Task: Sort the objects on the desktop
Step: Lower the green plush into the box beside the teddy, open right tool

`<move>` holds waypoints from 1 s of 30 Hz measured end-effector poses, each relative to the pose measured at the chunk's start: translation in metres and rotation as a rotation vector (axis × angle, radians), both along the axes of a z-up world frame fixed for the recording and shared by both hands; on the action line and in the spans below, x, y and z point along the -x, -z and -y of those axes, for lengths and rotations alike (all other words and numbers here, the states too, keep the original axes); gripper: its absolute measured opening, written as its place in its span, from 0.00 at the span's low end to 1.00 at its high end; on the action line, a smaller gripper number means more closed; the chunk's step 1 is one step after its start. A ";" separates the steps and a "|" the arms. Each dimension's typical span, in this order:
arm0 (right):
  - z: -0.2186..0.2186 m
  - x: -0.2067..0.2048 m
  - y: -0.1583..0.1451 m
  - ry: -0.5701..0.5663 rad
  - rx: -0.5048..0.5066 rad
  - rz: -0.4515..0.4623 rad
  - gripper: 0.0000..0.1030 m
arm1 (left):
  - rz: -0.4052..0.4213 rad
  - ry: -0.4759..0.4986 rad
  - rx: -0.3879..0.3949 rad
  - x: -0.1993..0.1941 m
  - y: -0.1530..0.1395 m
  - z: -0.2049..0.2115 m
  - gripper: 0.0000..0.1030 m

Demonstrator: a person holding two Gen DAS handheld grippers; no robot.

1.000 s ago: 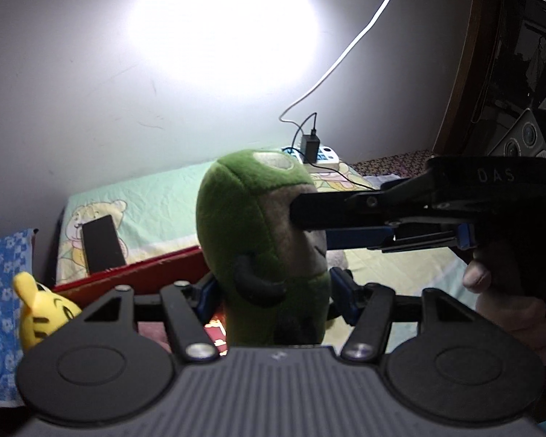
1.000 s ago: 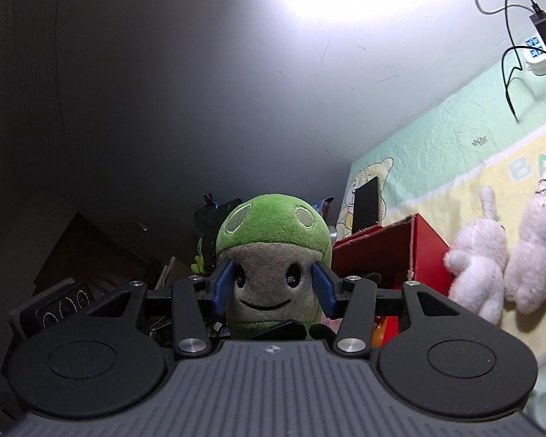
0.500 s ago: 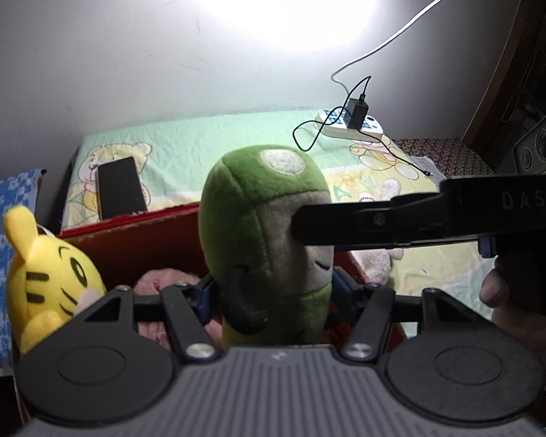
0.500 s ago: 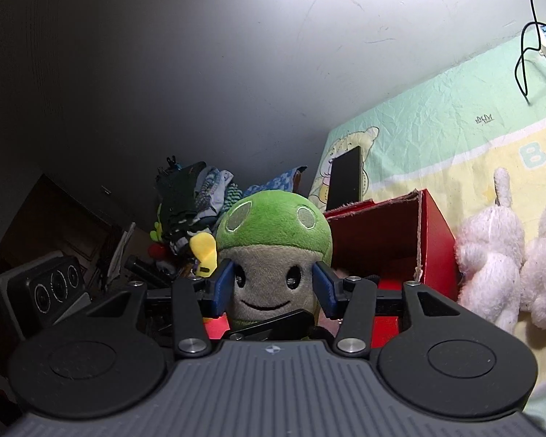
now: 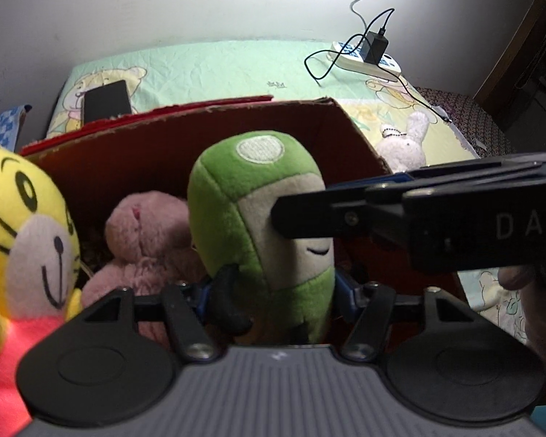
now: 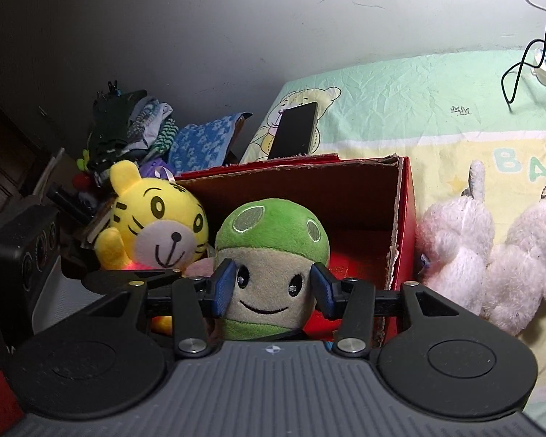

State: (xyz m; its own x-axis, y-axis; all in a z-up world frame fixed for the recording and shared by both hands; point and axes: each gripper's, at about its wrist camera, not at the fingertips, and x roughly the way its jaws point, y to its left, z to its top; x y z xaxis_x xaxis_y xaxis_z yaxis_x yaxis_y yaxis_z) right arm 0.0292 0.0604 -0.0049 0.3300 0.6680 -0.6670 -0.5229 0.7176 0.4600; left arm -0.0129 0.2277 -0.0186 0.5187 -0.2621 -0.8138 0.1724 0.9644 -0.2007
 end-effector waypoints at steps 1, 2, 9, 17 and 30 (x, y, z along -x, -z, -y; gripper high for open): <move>-0.002 0.000 0.000 0.003 0.013 0.010 0.47 | -0.002 0.001 -0.002 0.000 0.000 -0.001 0.61; -0.003 0.000 -0.001 0.008 0.026 0.017 0.47 | -0.006 0.001 -0.003 0.001 -0.001 -0.001 0.61; -0.019 0.003 0.006 -0.010 0.119 0.046 0.48 | 0.025 0.015 -0.037 0.011 -0.006 -0.001 0.62; -0.032 0.007 0.007 -0.067 0.096 0.057 0.48 | -0.030 -0.020 -0.045 0.007 -0.002 -0.005 0.65; -0.021 0.006 0.003 -0.002 0.059 0.037 0.48 | -0.054 -0.070 -0.040 -0.001 -0.001 -0.001 0.68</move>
